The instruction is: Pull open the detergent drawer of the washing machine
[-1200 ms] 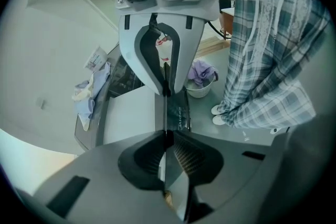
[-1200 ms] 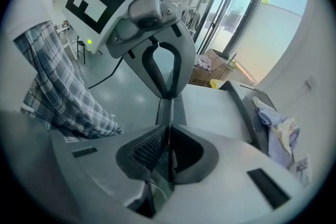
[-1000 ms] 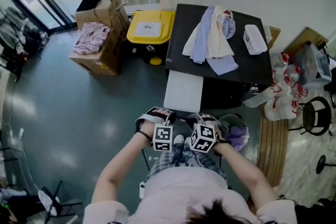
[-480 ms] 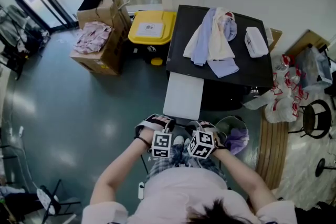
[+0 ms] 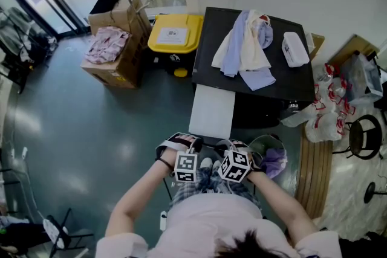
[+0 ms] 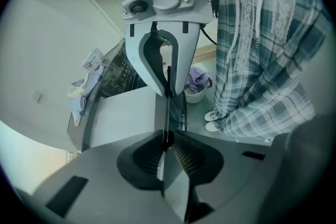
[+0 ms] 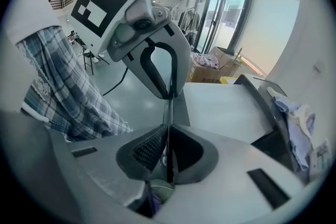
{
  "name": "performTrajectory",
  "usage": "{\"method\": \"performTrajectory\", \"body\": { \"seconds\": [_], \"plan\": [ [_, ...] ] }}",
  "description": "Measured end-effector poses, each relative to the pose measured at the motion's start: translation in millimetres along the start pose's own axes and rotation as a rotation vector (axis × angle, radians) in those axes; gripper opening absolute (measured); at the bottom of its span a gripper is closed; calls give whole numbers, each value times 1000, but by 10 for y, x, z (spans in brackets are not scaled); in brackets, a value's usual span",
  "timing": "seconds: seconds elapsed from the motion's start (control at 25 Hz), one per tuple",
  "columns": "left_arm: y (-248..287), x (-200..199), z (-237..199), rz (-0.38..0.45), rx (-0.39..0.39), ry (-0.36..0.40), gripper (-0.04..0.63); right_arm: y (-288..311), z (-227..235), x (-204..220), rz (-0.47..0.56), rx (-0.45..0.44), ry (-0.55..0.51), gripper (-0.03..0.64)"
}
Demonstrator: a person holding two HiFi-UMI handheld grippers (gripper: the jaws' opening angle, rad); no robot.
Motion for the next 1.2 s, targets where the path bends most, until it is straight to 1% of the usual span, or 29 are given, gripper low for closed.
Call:
{"method": "performTrajectory", "body": {
  "seconds": [0.08,0.12,0.16,0.2,0.24,0.28,0.36,0.4,0.48,0.6,0.76,0.84,0.92,1.04,1.2],
  "plan": [
    [6,0,0,11,-3,-16,77,5,0,4,13,-11,19,63],
    [3,-7,-3,20,-3,-26,89,7,0,8,19,-19,32,89],
    [-6,-17,-11,29,-2,-36,118,2,4,12,27,-26,46,120],
    [-18,-29,-18,39,1,-46,155,-12,13,13,36,-30,62,137],
    [-32,-38,-23,48,4,-56,175,-34,24,10,48,-31,80,154],
    [-48,-45,-26,59,5,-66,190,-63,37,2,65,-31,99,177],
    [-92,-59,-53,93,1,-97,204,-137,82,-26,109,-26,139,200],
    [-129,-74,-92,117,-3,-125,204,-186,120,-44,135,-20,161,204],
    [-228,-115,-231,173,-22,-202,206,-306,225,-81,193,-4,207,216],
    [-379,-154,-517,270,-70,-361,204,-528,429,-120,300,50,291,216],
    [-582,-159,-998,410,-155,-595,204,-921,810,-137,464,171,408,215],
    [-693,-150,-1256,471,-208,-693,204,-1142,1021,-105,546,248,465,206],
    [-799,-143,-1512,519,-270,-764,202,-1373,1231,-49,621,334,522,193],
    [-966,-152,-1869,585,-369,-848,199,-1730,1531,64,720,470,605,169],
    [-1181,-173,-2264,671,-504,-961,152,-2202,1851,264,813,665,696,118]
  ]
}}
Point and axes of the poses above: the fingertips, and each gripper's own axes: y forward along the fingers, z to its right, x out of its underside, the point moved 4 cm from there along -y, backward along the fingers
